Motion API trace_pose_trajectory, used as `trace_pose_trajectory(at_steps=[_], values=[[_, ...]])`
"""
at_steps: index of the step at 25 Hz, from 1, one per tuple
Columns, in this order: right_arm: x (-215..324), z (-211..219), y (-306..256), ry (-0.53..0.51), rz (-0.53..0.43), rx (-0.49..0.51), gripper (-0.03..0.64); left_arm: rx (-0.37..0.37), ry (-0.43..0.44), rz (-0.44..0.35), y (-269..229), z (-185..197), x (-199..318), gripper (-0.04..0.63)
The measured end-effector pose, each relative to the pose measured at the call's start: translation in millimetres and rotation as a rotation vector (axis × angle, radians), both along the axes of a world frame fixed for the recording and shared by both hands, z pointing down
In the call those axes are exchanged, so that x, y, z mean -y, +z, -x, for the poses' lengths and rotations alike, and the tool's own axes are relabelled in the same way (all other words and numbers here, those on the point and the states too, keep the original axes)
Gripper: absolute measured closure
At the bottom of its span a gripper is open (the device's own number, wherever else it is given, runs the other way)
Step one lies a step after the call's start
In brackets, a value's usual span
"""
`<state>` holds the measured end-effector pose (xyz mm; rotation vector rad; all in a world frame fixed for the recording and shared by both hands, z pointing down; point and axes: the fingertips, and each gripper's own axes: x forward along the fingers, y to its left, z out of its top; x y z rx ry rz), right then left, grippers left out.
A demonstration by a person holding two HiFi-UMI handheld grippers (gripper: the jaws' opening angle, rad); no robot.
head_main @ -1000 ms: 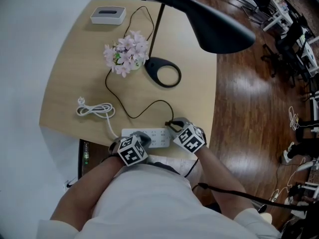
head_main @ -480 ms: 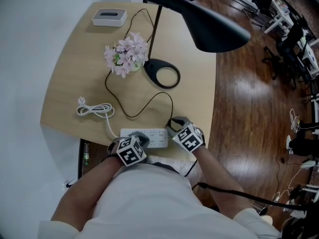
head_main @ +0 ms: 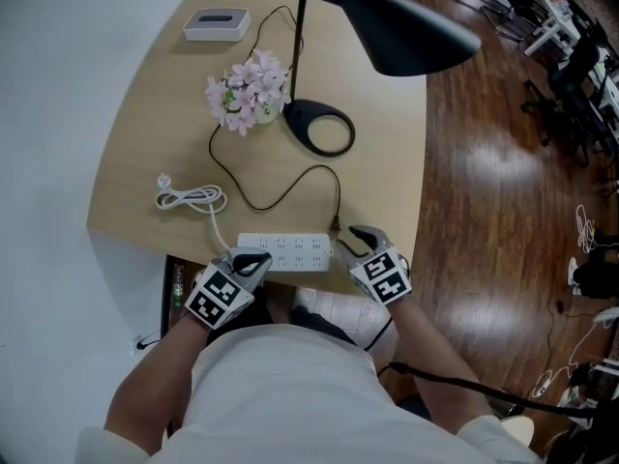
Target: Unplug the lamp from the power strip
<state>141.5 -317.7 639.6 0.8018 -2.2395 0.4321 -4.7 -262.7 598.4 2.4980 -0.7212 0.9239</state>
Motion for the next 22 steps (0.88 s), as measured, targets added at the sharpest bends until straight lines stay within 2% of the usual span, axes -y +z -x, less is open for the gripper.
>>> trace_pose_trajectory(at_steps=[4,7,9,12,15,19,22], values=[[-23.8,5.6,-23.9,0.000,-0.016,0.092,0.468,-0.060,-0.187,-0.040,-46.3,63.1,-4.0,0.589],[-44.9,9.9,-36.3,-0.006,-0.023,0.126,0.469,-0.042,-0.296,-0.090,-74.7,114.5,-8.6,0.589],[-58.6,10.7,-41.5,0.003,-0.031,0.135,0.468,-0.022,-0.322,-0.127,-91.2,136.0,-13.1,0.589],[-79.2,14.2,-55.6,0.035,-0.058,0.151,0.468,-0.024,-0.304,-0.177,-112.8,145.1,-23.8,0.589],[-101.1,21.8,-74.6,0.068,-0.097,0.161,0.468,-0.071,-0.266,-0.212,-126.9,140.1,-44.5,0.589],[-150.3,45.3,-92.8,0.110,-0.137,0.166,0.469,-0.151,-0.197,-0.232,-136.8,138.1,-101.5,0.589],[-201.1,71.0,-102.8,0.145,-0.163,0.158,0.469,-0.211,-0.159,-0.262,-147.8,153.4,-152.4,0.589]])
